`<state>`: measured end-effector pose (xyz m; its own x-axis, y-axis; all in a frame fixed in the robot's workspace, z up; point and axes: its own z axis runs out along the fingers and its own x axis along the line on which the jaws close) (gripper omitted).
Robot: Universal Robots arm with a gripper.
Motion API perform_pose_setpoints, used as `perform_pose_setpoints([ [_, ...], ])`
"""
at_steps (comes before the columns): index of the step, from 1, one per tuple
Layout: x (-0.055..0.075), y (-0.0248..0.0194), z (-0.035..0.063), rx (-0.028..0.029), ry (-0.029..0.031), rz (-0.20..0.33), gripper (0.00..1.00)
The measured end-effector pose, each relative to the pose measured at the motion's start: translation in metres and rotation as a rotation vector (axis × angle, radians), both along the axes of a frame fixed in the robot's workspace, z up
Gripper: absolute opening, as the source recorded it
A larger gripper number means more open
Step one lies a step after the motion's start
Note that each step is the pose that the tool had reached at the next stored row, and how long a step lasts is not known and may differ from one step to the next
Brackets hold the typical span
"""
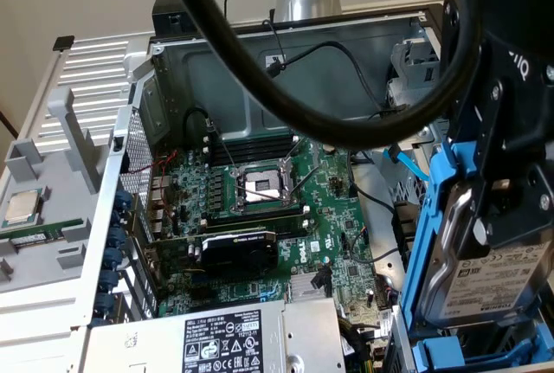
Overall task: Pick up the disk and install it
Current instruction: 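Insert the disk into the insertion slot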
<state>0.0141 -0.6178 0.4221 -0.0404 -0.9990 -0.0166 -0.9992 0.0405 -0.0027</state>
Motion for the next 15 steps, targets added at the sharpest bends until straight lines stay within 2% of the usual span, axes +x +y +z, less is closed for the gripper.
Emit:
perform_pose_setpoints([
  [11,0.0,0.0,-0.0002,0.0001,0.0006,0.0,0.37],
  [12,0.0,0.0,-0.0001,-0.0001,0.0006,0.0,0.38],
  [14,0.0,0.0,-0.0001,0.0,0.0006,0.0,0.51],
  [15,0.0,0.0,-0.0002,0.0,0.0007,0.0,0.51],
])
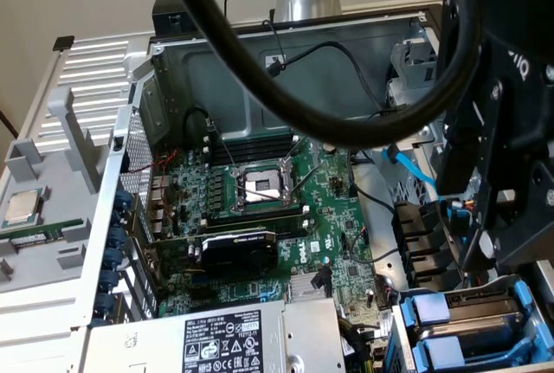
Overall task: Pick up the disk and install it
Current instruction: 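Insert the disk into the insertion slot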
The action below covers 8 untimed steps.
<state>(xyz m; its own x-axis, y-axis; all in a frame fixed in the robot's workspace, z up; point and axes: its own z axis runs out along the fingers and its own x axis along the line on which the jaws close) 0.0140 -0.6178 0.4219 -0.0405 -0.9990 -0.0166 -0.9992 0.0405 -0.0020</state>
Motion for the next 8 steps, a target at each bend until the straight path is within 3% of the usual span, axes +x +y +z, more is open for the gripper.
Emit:
perform_pose_setpoints([
  [1,0.0,0.0,0.0,0.0001,-0.0001,0.0,0.51],
  [2,0.0,0.0,0.0,0.0001,-0.0001,0.0,0.57],
  [8,0.0,0.0,0.0006,0.0003,-0.0002,0.0,0.57],
])
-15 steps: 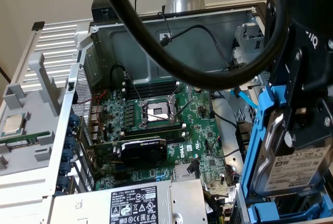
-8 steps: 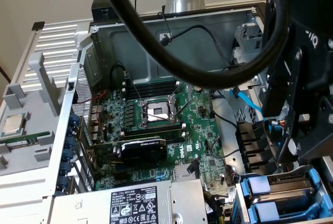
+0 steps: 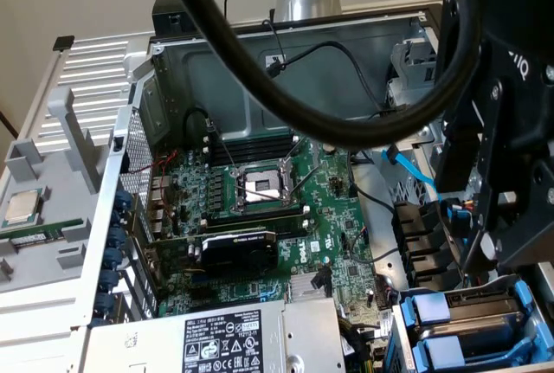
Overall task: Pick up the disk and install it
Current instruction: 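Insert the disk into the insertion slot, then insert the first disk wire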
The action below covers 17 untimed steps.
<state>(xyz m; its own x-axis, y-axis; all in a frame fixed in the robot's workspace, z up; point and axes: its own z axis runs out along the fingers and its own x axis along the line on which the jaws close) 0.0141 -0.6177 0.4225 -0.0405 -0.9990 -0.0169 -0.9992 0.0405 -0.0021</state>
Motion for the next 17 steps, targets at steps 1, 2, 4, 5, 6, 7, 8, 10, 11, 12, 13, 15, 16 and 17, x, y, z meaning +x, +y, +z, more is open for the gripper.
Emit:
perform_pose_setpoints([
  [1,0.0,0.0001,0.0008,-0.0002,0.0,0.0,0.57],
  [2,0.0002,0.0001,0.0015,-0.0004,0.0,0.0,0.57],
  [4,0.0002,0.0002,0.0019,-0.0005,0.0,0.0,0.57],
  [5,0.0003,0.0002,0.0021,-0.0007,0.0002,0.0,0.57],
  [6,0.0003,0.0002,0.002,-0.0007,0.0002,0.0,0.57],
  [7,0.0003,0.0002,0.0021,-0.0008,0.0002,0.0,0.57],
  [8,0.0003,0.0002,0.0021,-0.0008,0.0002,0.0,0.57],
  [10,0.0003,0.0002,0.0021,-0.0007,0.0002,0.0,0.57],
  [11,0.0003,0.0002,0.0021,-0.0008,0.0002,0.0,0.57],
  [12,0.0003,0.0002,0.0021,-0.0008,0.0001,0.0,0.57],
  [13,0.0003,0.0002,0.0021,-0.0007,0.0002,0.0,0.57],
  [15,0.0003,0.0003,0.0021,-0.0008,0.0001,0.0,0.57],
  [16,0.0004,0.0007,0.0022,-0.001,-0.0003,0.0,0.57],
  [17,0.0005,0.0016,0.0022,-0.001,-0.001,0.0,0.57],
])
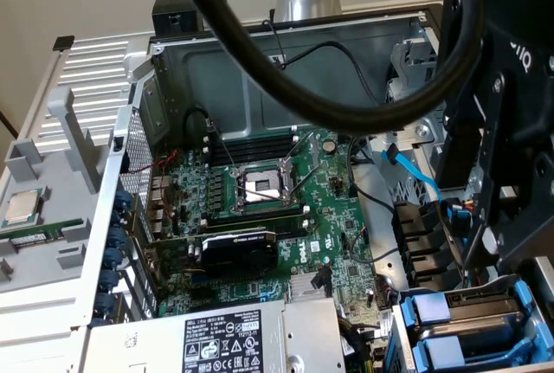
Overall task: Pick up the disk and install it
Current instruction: 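Insert the first disk wire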
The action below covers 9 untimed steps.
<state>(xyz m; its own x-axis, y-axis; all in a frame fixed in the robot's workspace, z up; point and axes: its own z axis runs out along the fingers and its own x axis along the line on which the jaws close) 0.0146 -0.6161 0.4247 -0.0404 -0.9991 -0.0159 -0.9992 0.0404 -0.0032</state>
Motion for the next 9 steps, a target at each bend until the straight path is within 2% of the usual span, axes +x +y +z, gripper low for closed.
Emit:
perform_pose_setpoints([
  [9,0.014,0.008,-0.0003,0.0004,-0.001,-0.004,0.57],
])
